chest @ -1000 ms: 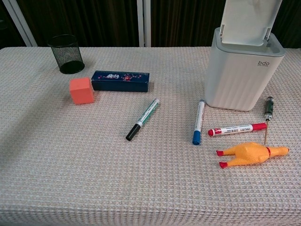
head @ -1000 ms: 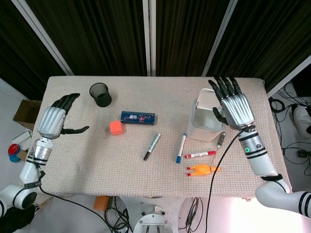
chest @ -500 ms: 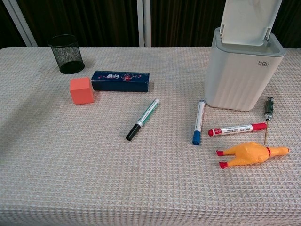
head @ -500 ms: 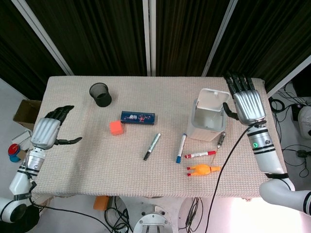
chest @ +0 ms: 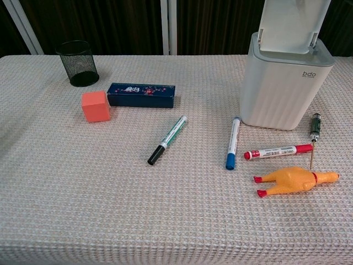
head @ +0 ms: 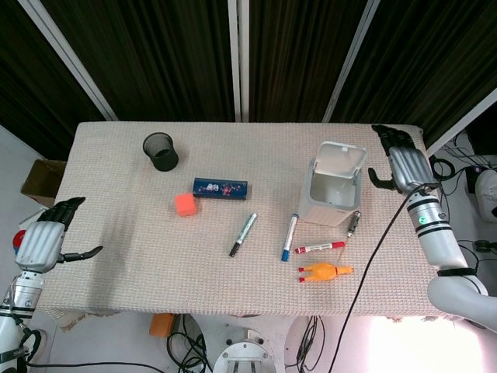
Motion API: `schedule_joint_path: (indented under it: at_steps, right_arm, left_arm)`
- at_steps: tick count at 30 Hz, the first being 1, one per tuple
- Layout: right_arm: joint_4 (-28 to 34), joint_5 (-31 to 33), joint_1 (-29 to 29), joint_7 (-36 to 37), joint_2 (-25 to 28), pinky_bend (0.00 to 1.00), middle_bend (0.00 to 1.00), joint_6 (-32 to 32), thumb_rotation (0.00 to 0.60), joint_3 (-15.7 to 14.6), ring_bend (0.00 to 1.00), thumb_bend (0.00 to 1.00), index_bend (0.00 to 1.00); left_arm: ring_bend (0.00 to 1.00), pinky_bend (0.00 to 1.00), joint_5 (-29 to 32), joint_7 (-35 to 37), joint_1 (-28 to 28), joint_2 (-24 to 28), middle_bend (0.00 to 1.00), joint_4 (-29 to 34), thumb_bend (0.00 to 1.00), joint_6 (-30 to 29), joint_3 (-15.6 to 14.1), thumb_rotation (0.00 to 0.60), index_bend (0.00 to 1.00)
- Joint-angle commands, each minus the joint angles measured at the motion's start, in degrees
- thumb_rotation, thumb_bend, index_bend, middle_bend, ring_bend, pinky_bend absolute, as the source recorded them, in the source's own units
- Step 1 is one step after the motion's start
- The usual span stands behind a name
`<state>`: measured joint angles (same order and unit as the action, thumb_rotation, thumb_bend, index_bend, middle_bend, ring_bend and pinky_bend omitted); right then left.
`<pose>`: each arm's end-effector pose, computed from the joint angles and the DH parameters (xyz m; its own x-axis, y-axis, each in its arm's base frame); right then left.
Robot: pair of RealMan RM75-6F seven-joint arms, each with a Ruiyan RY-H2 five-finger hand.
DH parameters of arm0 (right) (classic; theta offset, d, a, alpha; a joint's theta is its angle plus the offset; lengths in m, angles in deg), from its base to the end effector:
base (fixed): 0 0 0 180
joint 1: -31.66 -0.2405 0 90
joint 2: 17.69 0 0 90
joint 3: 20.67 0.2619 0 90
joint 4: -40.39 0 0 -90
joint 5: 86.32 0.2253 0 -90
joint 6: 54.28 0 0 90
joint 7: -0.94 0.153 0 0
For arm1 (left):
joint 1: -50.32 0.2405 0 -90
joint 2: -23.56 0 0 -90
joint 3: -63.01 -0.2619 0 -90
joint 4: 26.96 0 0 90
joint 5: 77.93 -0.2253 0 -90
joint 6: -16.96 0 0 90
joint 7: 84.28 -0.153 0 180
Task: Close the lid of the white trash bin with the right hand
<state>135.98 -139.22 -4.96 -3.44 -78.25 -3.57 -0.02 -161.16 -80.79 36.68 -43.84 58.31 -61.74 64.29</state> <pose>-0.1970 -0.4005 0.1508 0.2252 -0.1497 0.9627 -0.9734 -0.0767 0.2157 -0.3264 0.2383 0.1256 0.4050 0.0716 0.9115 0.9129 -0.0878 -0.3987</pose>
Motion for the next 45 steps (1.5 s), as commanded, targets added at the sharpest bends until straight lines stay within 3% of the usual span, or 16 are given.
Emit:
schedule_joint_path:
  at_steps: [1, 8, 14, 19, 26, 30, 45]
  right_arm:
    - [-1.99, -3.35, -0.49, 7.96, -0.32, 0.0, 0.07, -4.73, 0.6, 0.37, 0.0, 0.29, 0.0]
    - [-2.51, -9.66, -0.29, 19.31, 0.33, 0.0, 0.14, -9.24, 0.6, 0.89, 0.0, 0.29, 0.0]
    - [-1.6, -15.31, 1.31, 21.86, 1.53, 0.0, 0.25, -7.22, 0.6, -0.89, 0.0, 0.29, 0.0]
    - [0.51, -21.22, 4.13, 23.72, 2.66, 0.0, 0.26, -3.35, 0.6, -3.6, 0.0, 0.29, 0.0]
    - [-1.36, -29.88, 7.69, 17.04, 0.62, 0.0, 0.26, 4.82, 0.6, -9.13, 0.0, 0.31, 0.0]
    - [-2.22, -31.19, 8.73, 12.27, -1.15, 0.0, 0.25, 7.43, 0.6, -11.01, 0.0, 0.34, 0.0]
    - [-4.27, -30.37, 8.4, 8.9, -4.3, 0.0, 0.24, 7.11, 0.6, -13.88, 0.0, 0.32, 0.0]
  left_arm:
    - [0.12, 0.26, -0.26, -0.01, -0.3, 0.26, 0.11, 0.03, 0.01, 0.39, 0.22, 0.296, 0.09]
    - [0.12, 0.26, -0.08, -1.61, -0.97, 0.29, 0.11, 0.27, 0.01, 1.23, 1.01, 0.346, 0.09]
    - [0.12, 0.26, 0.18, -1.6, -1.05, 0.25, 0.11, 0.29, 0.01, 1.92, 1.17, 0.35, 0.09]
    - [0.12, 0.26, 0.21, -1.62, -0.84, 0.41, 0.11, 0.59, 0.01, 2.08, 1.12, 0.351, 0.09]
    - [0.12, 0.26, 0.17, -1.64, -0.86, -0.11, 0.11, 0.95, 0.01, 2.75, 0.99, 0.354, 0.09]
    - [0.12, 0.26, -0.05, -1.84, -1.19, -0.53, 0.11, 1.03, 0.01, 3.04, 1.17, 0.353, 0.09]
    - [0.12, 0.26, -0.27, -1.45, -1.46, -0.07, 0.11, 1.55, 0.01, 2.97, 1.74, 0.352, 0.09]
